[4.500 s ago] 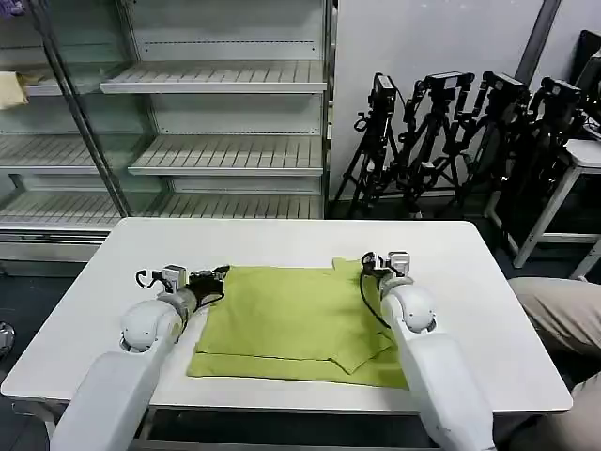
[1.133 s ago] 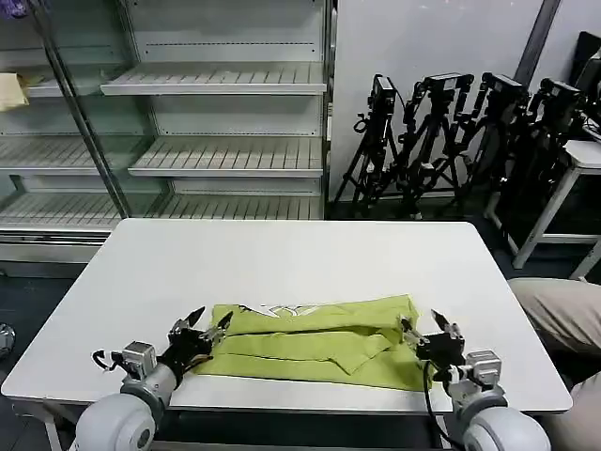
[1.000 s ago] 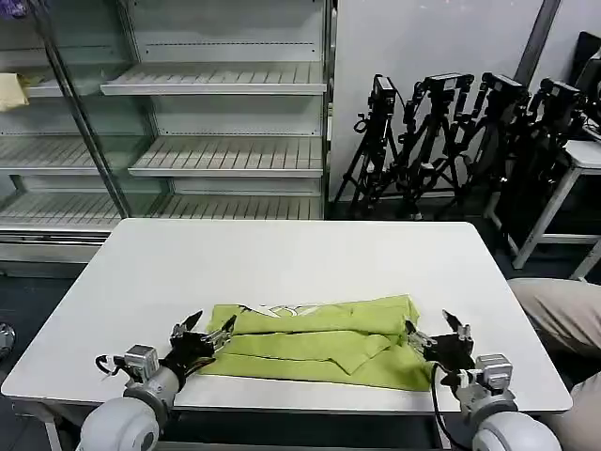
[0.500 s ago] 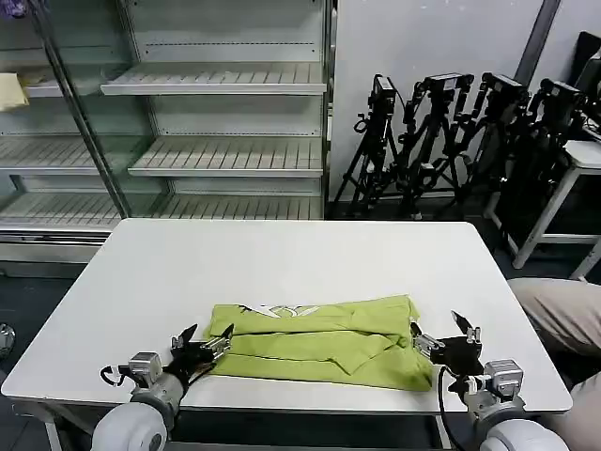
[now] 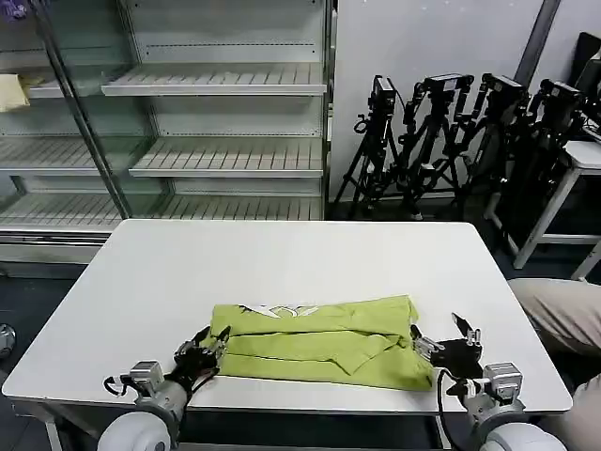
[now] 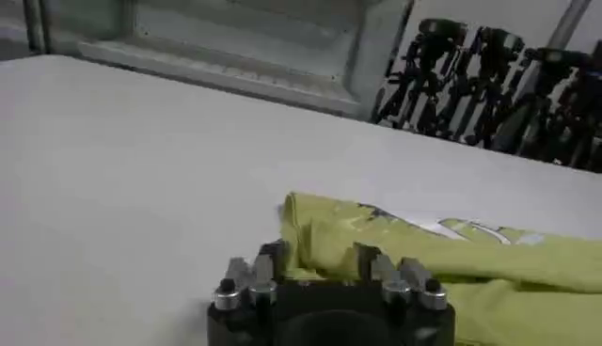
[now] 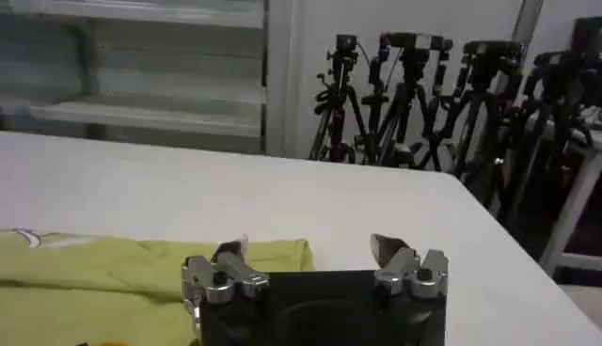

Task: Fold and organize the clothes.

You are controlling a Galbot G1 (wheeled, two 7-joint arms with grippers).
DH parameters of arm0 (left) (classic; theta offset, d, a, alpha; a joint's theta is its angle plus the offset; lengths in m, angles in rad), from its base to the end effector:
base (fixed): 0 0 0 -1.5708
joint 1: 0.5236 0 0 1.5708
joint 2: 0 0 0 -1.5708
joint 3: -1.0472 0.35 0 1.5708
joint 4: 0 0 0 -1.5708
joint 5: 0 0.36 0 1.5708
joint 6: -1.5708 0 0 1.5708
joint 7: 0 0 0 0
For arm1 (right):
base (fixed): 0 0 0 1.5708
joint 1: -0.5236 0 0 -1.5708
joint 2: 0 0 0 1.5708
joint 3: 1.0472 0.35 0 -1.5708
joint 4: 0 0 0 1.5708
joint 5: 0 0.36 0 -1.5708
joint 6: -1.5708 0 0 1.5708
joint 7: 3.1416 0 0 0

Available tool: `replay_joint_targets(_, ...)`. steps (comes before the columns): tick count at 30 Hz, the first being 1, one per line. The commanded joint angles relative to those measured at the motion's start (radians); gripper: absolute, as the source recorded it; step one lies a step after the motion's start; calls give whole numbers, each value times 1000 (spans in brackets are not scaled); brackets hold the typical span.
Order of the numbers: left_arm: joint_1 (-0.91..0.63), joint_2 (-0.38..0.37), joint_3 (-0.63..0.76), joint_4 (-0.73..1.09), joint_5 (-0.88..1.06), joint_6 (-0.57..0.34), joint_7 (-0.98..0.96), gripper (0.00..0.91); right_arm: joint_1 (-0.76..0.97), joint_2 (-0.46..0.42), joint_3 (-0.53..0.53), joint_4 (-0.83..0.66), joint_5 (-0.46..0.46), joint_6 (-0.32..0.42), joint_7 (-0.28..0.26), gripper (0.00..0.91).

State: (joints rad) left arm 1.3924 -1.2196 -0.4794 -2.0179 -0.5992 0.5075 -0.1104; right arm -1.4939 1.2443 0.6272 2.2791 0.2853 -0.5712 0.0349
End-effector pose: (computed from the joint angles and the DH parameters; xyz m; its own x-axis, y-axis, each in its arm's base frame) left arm 0.2417 0.0534 -0.2861 -0.8773 0.1972 0.4377 0.1007 0.9671 -0.2337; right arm 0.2018 -0.0639 -0.2082 -0.9495 -0.0622 0.3076 -0.0891 0.9933 -0.0739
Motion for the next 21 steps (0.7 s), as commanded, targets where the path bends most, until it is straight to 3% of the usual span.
replay_joint_targets(1,11,-6,3,-4,-3,-1,1,20,-3,1,-2,2,-5,2,-1,907)
replay_joint_targets(13,-34,38,-25,7,66,-8,43,10,2,9,-34,-1,-15,-3,-5,907)
replay_joint_targets(21,-67,273,-222,44,115,23,144,20,5,6,-27,0,-15,-1,-7,907)
